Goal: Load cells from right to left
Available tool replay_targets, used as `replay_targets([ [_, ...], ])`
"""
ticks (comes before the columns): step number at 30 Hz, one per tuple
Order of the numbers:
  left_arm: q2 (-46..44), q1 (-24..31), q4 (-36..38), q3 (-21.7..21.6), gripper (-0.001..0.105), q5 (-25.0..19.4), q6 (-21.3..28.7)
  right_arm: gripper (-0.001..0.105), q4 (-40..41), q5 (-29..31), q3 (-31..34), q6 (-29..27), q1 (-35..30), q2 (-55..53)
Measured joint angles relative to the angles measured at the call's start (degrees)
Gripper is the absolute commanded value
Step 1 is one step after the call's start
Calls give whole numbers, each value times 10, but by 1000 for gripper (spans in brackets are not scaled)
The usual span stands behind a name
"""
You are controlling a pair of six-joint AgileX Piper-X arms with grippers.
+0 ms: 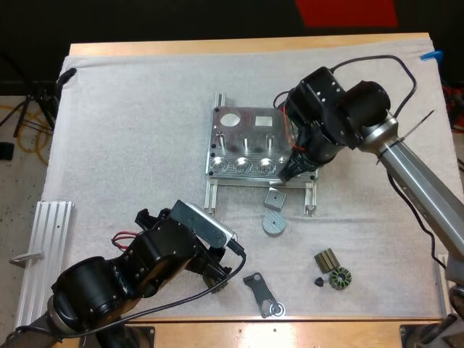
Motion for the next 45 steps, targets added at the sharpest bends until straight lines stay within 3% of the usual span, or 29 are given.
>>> replay_targets([
  [12,0,0,0,0,67,0,26,12,5,21,-112,-33,0,105],
  [23,0,0,0,0,67,0,29,12,29,52,-118,-88,0,146],
  [32,0,0,0,0,67,0,34,12,1,89,-118,-243,9,166],
  [37,0,0,0,0,67,0,34,12,-4,90,-118,-292,23,176],
  [42,0,0,0,0,67,0,39,12,-8,100,-118,-383,34,189],
  [45,0,0,0,0,67,0,41,12,-9,106,-118,-400,33,192],
])
